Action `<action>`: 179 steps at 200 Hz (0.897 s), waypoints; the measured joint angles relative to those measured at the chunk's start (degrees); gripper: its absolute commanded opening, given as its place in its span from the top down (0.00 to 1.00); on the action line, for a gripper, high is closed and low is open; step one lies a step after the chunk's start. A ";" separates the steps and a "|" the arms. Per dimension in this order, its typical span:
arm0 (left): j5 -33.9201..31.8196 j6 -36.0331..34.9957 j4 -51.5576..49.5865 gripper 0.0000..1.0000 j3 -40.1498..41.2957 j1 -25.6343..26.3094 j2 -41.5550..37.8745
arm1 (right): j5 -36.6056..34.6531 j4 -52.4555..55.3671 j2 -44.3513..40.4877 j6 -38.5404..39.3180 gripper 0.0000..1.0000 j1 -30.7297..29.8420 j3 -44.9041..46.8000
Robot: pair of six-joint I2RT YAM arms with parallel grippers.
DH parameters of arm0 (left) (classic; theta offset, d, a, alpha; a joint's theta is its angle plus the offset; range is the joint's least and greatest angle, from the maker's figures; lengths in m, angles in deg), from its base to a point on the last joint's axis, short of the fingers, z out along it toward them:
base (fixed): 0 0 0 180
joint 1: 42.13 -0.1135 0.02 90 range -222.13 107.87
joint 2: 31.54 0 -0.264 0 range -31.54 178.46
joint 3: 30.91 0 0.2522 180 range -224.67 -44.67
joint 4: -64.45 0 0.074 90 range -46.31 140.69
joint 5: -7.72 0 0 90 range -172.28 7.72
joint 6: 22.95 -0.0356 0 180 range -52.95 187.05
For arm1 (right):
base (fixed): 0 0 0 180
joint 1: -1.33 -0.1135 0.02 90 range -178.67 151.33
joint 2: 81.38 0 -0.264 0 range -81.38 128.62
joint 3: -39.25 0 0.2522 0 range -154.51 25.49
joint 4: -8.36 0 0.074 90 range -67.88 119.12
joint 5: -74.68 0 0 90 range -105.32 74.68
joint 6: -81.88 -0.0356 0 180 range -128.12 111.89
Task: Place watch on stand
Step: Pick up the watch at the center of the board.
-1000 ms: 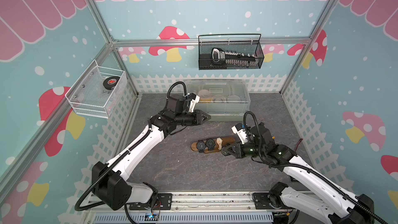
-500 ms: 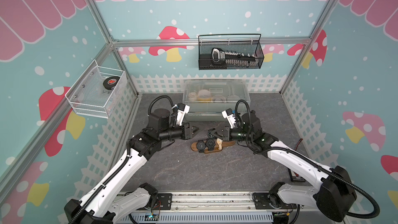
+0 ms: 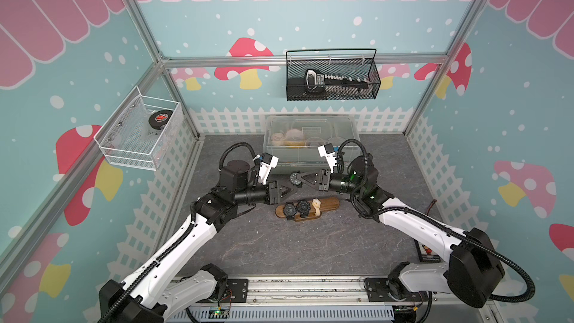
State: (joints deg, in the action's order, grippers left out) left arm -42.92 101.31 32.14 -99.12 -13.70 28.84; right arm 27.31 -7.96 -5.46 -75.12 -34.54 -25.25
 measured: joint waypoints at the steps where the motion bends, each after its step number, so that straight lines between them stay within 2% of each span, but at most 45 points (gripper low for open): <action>1: 0.04 0.00 0.09 0.58 -0.02 0.00 0.09 | 0.13 -0.11 0.00 -0.09 1.00 0.00 0.00; 57: 1.29 1.81 5.20 0.57 -2.38 -0.02 0.48 | 2.12 -3.04 -0.11 -2.82 1.00 0.00 0.02; 80: 1.46 2.86 6.95 0.61 -2.47 0.00 0.48 | 2.43 -3.93 -0.37 -3.41 1.00 0.02 0.09; 97: 1.42 3.52 7.34 0.67 -2.47 -0.02 0.50 | 2.73 -4.52 -0.39 -3.80 1.00 0.02 0.11; 119: 1.60 4.20 7.89 0.83 -2.47 -0.24 0.59 | 3.17 -5.22 -0.48 -4.04 1.00 0.17 0.11; 157: 2.19 5.44 9.27 0.93 -2.86 -0.28 0.55 | 3.93 -8.68 -0.48 -5.79 0.98 0.94 0.61; 179: 2.23 5.53 9.38 0.99 -3.13 -0.55 0.61 | 3.91 -10.69 -0.48 -6.84 0.91 1.07 0.92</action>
State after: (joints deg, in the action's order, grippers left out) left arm -40.69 106.84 41.52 -102.25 -14.25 29.45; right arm 31.22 -18.65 -5.94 -81.96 -33.47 -24.33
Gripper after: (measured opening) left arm 0.127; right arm 0.059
